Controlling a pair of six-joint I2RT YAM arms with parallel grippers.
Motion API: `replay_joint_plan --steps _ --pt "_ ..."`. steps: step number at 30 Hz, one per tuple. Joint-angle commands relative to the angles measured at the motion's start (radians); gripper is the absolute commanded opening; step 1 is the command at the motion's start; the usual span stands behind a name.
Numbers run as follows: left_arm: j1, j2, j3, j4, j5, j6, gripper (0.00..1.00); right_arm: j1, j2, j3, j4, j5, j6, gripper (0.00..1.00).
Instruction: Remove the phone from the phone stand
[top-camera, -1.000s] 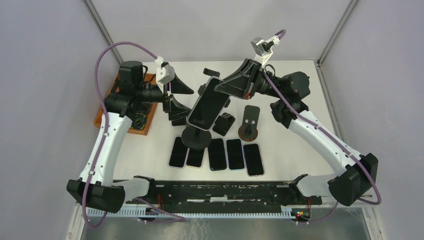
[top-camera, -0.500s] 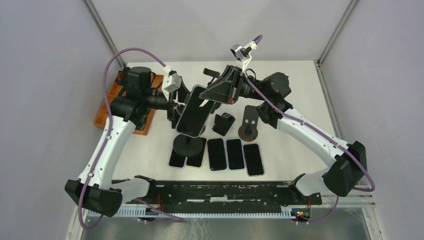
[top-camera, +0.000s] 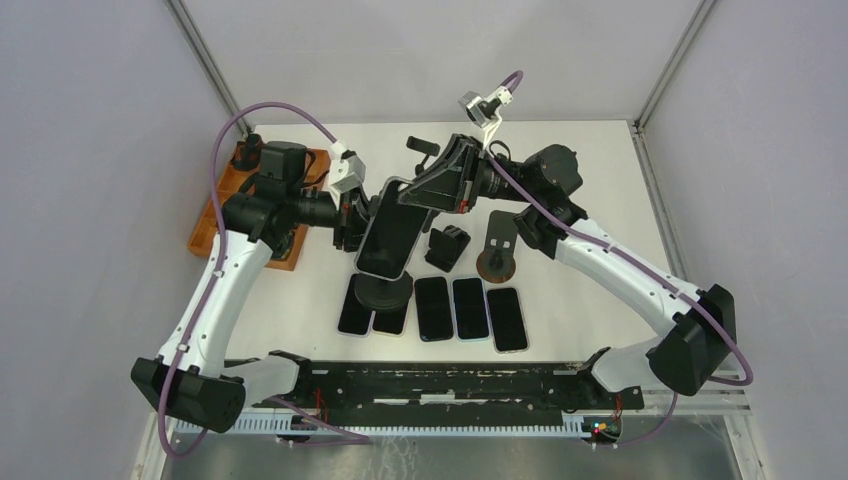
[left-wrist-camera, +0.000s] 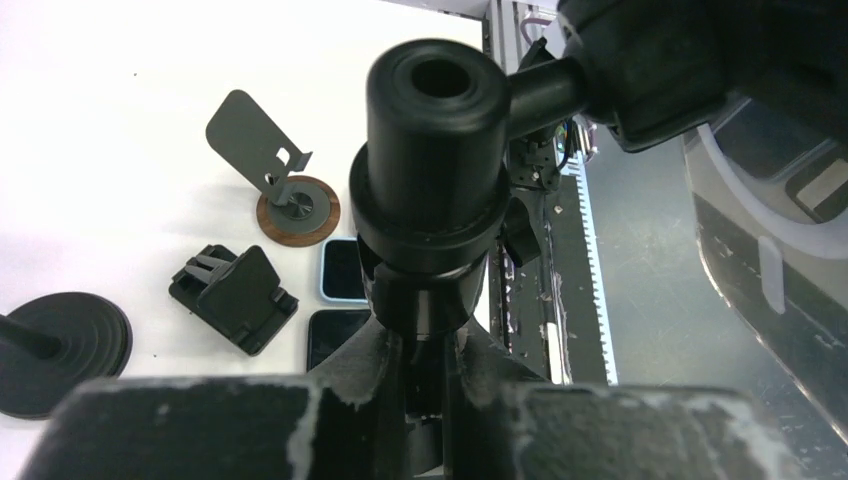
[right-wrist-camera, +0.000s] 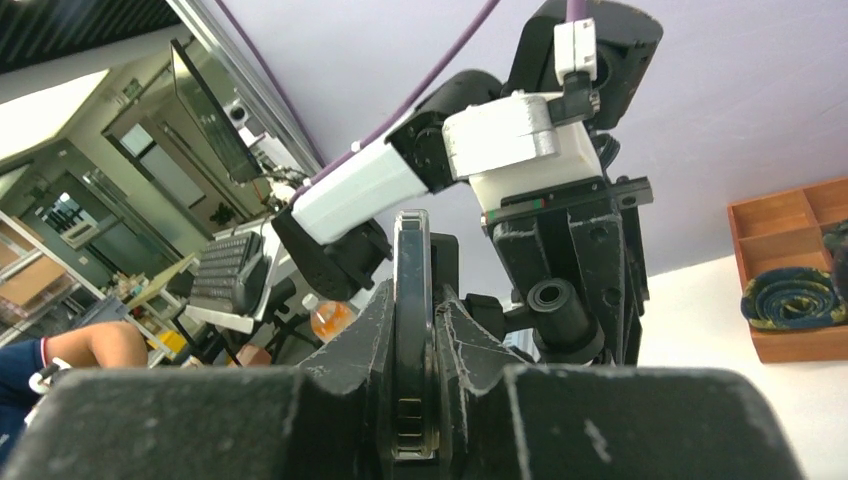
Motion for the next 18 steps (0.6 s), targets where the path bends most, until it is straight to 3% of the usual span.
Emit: replay_joint_plan --steps 1,6,13,18 --pt "-0.006 -0.004 0.06 -0.045 0.016 0.088 0.03 0.0 -0.071 0.042 0.036 0.033 -0.077 0.08" --pt "-0.006 0.003 0.079 -0.075 0.026 0.113 0.02 -0.002 -0.075 0.043 -0.054 -0.023 -0.153 0.19" --pt "-0.006 0.02 0.113 -0.136 0.044 0.152 0.02 -0.005 -0.098 0.067 -0.229 -0.091 -0.314 0.48" --pt "-0.006 0.029 0.136 -0.184 0.059 0.183 0.02 -0.003 -0.114 0.092 -0.346 -0.166 -0.442 0.59"
